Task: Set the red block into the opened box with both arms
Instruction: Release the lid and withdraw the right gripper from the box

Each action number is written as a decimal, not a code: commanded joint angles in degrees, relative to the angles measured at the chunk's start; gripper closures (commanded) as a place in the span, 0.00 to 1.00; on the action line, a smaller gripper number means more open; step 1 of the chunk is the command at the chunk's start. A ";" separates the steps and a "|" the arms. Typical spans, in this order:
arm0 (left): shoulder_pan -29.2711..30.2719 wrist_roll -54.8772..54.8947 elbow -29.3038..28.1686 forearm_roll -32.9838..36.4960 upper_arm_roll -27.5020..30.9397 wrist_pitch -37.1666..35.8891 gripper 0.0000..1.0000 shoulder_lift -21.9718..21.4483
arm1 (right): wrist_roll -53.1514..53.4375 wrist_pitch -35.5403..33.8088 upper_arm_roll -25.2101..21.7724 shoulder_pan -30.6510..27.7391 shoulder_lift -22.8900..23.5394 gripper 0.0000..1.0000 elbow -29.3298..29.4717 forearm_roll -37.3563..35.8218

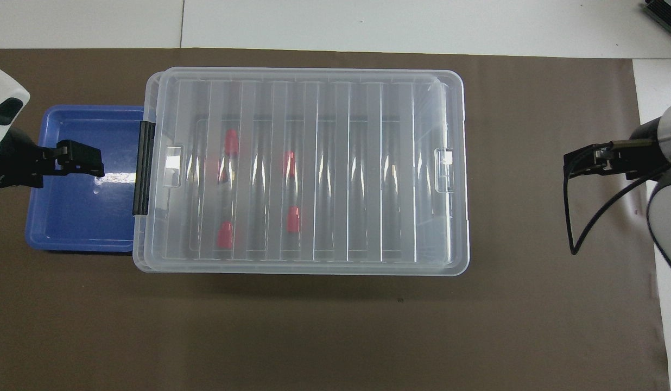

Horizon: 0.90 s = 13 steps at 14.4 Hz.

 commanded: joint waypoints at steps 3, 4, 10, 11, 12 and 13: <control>-0.37 -0.09 -1.82 1.15 0.08 1.10 0.00 -1.36 | 0.81 -6.97 0.75 -2.49 -0.55 0.00 3.90 2.72; -0.29 -0.09 -1.82 1.15 0.08 1.10 0.00 -1.36 | 0.72 -6.62 0.67 -2.49 -0.64 0.00 3.29 2.02; -0.37 -0.09 -1.82 2.02 0.08 1.01 0.00 -1.36 | -2.80 -6.88 0.84 -2.41 -1.69 0.00 1.79 -0.01; -0.46 -0.09 -1.82 2.20 0.08 1.01 0.00 -1.36 | -2.97 -6.79 0.84 -2.49 -1.69 0.00 1.79 -0.01; -0.46 -0.09 -1.82 2.20 0.08 1.01 0.00 -1.36 | -2.97 -6.79 0.84 -2.58 -1.69 0.00 1.79 0.08; -0.46 -0.09 -1.82 2.20 0.08 1.01 0.00 -1.36 | -2.80 -6.97 0.76 -2.58 -1.78 0.00 1.79 0.17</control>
